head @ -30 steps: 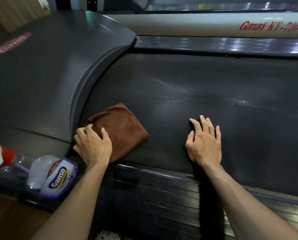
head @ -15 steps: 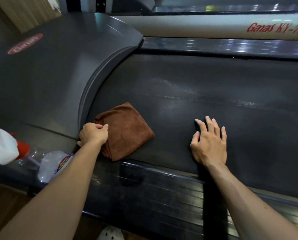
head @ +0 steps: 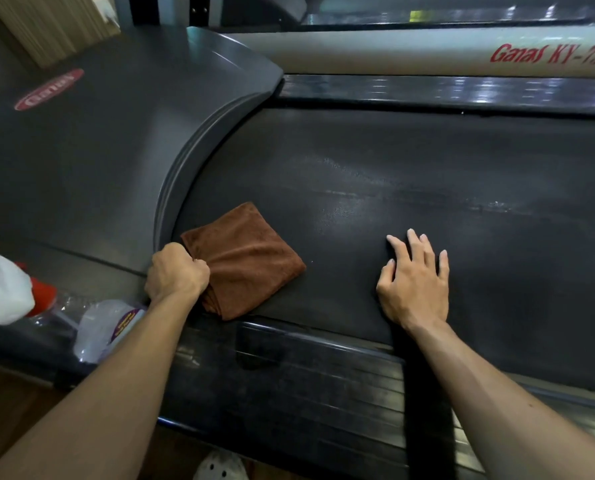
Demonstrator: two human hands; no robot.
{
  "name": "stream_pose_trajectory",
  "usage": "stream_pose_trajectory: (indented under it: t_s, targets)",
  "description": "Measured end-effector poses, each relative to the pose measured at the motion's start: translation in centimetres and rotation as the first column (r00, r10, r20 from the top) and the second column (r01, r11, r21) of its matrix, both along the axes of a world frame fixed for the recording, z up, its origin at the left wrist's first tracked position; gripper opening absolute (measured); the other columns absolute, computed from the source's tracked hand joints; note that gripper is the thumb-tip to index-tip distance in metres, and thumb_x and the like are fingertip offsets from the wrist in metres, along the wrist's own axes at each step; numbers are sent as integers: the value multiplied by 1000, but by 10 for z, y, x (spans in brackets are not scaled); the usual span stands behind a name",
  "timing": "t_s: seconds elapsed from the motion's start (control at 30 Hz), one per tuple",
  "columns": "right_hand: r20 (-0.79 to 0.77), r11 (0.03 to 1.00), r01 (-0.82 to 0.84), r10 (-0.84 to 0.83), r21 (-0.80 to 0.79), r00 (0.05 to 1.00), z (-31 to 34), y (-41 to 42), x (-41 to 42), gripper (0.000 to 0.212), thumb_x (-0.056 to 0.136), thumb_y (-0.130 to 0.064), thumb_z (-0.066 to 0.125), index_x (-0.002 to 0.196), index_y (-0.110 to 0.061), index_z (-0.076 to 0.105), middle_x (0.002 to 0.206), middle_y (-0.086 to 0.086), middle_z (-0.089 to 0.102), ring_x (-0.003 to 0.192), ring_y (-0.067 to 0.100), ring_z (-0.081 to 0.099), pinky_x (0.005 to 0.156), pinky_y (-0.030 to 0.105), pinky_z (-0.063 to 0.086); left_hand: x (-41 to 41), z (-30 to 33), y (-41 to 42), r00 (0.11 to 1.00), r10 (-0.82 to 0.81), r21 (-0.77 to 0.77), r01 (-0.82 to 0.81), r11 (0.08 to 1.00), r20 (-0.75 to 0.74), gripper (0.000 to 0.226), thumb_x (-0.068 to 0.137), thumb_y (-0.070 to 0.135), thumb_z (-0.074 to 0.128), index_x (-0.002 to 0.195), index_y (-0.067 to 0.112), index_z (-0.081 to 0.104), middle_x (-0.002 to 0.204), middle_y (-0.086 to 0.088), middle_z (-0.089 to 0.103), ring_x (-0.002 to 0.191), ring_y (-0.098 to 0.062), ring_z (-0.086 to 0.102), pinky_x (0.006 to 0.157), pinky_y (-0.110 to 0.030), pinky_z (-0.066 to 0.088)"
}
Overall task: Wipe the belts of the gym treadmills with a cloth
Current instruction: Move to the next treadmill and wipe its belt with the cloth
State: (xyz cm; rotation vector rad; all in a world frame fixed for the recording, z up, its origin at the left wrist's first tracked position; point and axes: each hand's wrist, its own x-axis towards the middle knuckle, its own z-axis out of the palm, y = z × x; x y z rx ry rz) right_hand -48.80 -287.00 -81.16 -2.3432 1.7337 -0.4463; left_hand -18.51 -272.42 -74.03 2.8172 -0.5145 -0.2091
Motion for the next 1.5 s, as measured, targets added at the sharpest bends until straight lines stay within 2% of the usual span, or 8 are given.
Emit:
stream_pose_trajectory:
  t_s: [0.1,0.2,0.33,0.47,0.6,0.73,1.1,1.5]
  targets:
    - [-50,1000,-21,22,8,999,8,-4,4,54,100,-25,44,154,-24,43,168,9,28,158,25,15,126,60,-3,-6,4,0,974,-128,73,116,991,187,36,89,11,66,122,3,54,120,-24,63,109,-46,63,84,-52,52]
    - [-36,992,-123,124,33,992,18,-6,13,53,102,-37,43,154,-28,41,170,9,23,160,22,9,126,59,-10,-18,-3,-4,800,-420,52,442,895,428,38,82,9,71,117,10,56,117,-16,57,105,-39,61,84,-52,47]
    - [-57,972,-194,204,136,977,14,-1,29,68,100,-66,32,161,-40,23,175,4,2,160,17,-9,125,54,-15,-38,-13,-26,693,-681,13,699,715,235,49,96,38,57,143,23,52,155,-4,43,143,-25,41,113,-45,30]
    - [-107,982,-163,172,90,979,5,2,31,77,92,-77,23,160,-42,22,175,1,2,160,17,-8,127,53,-9,-31,-32,-26,749,-657,208,658,723,-86,97,81,91,23,162,43,-4,171,4,-16,158,-22,-13,126,-49,-7]
    - [-102,985,-152,159,76,982,2,1,33,83,85,-79,18,159,-42,25,174,1,6,160,17,-5,128,52,-7,-16,-39,-18,704,-706,216,703,678,-75,119,52,109,2,157,53,-12,169,10,-22,158,-23,-14,127,-52,-4]
    - [-107,987,-147,154,67,982,2,1,32,84,85,-79,16,159,-41,26,174,1,8,160,18,-3,128,52,-6,-14,-40,-14,673,-738,229,728,646,-56,127,51,110,12,158,47,-17,168,10,-25,157,-21,-16,127,-51,-3]
    - [-109,988,-144,149,50,983,1,2,34,85,83,-78,17,159,-40,28,173,1,11,160,19,0,128,52,-4,-10,-46,-36,707,-708,241,688,684,-10,89,85,84,23,161,47,-5,171,10,-14,158,-21,-8,126,-53,4]
    - [-114,989,-139,145,57,983,1,0,34,83,84,-79,20,159,-43,27,173,-1,10,160,16,-1,129,50,-4,30,-44,-73,902,-427,199,431,880,-63,64,103,64,22,162,46,3,172,5,-9,158,-30,-7,126,-55,-4]
